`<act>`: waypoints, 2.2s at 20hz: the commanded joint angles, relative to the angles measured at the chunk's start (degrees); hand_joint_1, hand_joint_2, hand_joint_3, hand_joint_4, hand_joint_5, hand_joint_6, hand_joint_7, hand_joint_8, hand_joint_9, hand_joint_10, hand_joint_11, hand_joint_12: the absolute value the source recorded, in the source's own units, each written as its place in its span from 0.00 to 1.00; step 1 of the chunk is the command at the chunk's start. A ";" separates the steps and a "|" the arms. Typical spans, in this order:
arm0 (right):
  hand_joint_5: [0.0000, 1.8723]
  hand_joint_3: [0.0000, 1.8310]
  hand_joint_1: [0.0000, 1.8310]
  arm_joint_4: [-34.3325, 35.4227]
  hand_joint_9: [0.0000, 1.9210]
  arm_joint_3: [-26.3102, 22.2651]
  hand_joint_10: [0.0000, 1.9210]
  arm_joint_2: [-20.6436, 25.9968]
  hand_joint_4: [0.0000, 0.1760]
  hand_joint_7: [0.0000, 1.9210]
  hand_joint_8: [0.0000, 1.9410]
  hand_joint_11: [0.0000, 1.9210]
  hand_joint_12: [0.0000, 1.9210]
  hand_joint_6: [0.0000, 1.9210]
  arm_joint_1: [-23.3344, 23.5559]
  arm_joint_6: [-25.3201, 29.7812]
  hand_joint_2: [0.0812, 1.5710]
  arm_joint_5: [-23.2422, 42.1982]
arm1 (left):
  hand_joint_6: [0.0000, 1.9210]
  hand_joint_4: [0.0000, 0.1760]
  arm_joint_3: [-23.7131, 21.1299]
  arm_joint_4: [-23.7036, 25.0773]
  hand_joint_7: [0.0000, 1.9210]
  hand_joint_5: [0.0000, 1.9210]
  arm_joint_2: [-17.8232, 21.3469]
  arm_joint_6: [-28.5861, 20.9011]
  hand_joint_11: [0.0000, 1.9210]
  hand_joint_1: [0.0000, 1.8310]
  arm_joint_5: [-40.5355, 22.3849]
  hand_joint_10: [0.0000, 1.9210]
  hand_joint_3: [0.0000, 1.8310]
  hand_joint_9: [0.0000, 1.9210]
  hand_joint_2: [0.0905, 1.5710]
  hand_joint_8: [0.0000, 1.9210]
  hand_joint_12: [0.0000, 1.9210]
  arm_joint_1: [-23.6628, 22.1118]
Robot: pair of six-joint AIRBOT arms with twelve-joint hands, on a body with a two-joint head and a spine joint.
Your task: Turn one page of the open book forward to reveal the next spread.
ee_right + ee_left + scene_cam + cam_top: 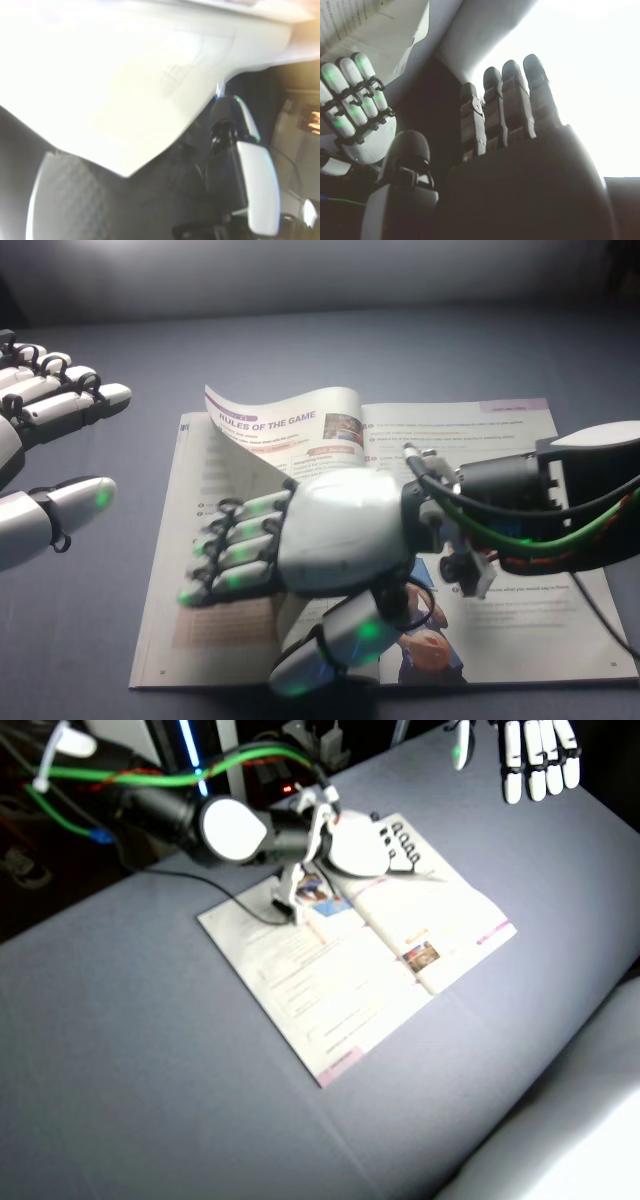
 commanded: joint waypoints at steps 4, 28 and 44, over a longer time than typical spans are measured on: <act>0.11 0.00 0.00 -0.12 0.07 -1.77 0.01 -0.13 0.00 0.10 0.01 0.02 0.01 0.01 1.28 0.24 0.79 6.32 | 0.00 0.58 0.62 -0.32 0.14 0.15 -0.02 -0.24 0.00 0.00 -6.83 0.00 0.00 0.12 0.86 0.00 0.18 -0.78; 0.15 0.00 0.00 4.67 0.08 -8.41 0.00 14.13 0.00 0.13 0.00 0.00 0.00 0.00 6.04 0.24 0.83 19.28 | 0.00 0.39 -0.02 -0.09 0.14 0.16 1.02 -1.33 0.02 0.00 -7.72 0.00 0.00 0.11 0.88 0.00 0.12 -1.00; 0.14 0.00 0.00 60.48 0.07 -14.17 0.00 30.59 0.00 0.13 0.00 0.02 0.01 0.00 -18.21 0.24 0.86 41.41 | 0.00 0.23 -3.94 -0.14 0.17 0.16 1.69 -9.16 0.06 0.00 -26.08 0.00 0.00 0.12 0.90 0.00 0.05 6.83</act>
